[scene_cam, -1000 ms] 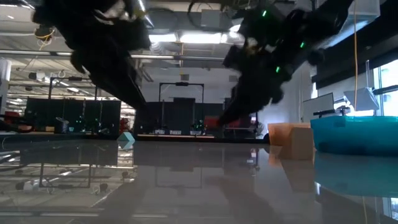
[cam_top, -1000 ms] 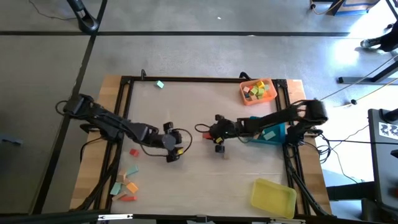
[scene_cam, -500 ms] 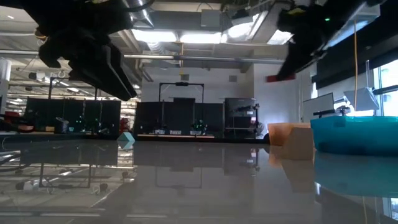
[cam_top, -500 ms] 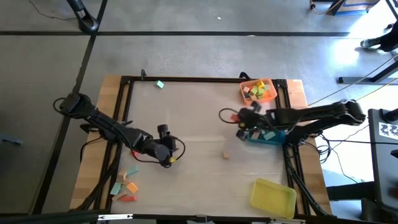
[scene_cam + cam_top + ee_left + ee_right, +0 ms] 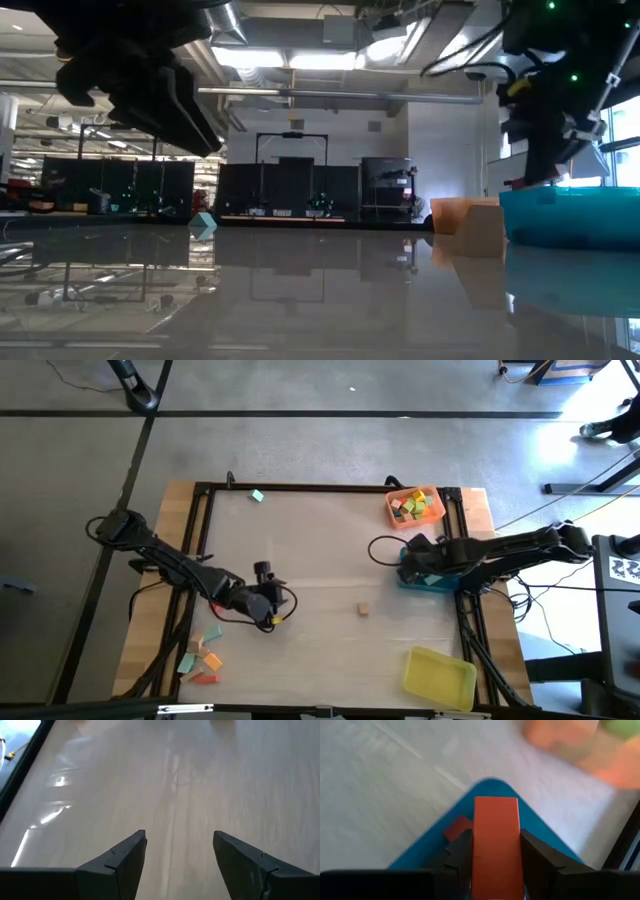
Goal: Sort blocks by size
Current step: Put the orange rectangular block into the blue bin, then put the light blue rectangular block into the blue bin
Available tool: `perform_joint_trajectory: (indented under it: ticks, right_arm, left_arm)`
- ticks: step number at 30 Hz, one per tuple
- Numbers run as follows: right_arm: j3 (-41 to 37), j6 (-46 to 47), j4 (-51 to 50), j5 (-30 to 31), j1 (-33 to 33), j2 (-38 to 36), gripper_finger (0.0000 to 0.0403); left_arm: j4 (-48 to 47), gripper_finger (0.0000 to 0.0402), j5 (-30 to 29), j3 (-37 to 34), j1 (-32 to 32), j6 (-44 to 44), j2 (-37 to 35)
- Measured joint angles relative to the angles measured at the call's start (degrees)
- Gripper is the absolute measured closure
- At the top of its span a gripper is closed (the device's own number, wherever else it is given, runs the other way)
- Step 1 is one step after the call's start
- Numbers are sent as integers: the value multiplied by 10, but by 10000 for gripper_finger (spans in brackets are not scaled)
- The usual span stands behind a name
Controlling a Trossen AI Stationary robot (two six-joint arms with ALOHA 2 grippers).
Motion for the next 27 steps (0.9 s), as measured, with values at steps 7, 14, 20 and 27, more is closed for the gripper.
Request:
perform_joint_trajectory:
  ticks: [7, 14, 20, 27]
  right_arm:
    - [-34, 30, 2, -17, 0, 0, 273]
    - [-42, 30, 8, -29, 0, 0, 253]
    - [-42, 30, 13, -26, 0, 0, 194]
    - [-25, 21, 2, -56, 0, 0, 124]
  left_arm:
    - [8, 181, -2, 0, 3, -4, 0]
    - [6, 181, -5, 0, 7, -14, 0]
    - [5, 181, -5, 0, 7, -14, 0]
    - [5, 181, -4, 0, 7, -26, 0]
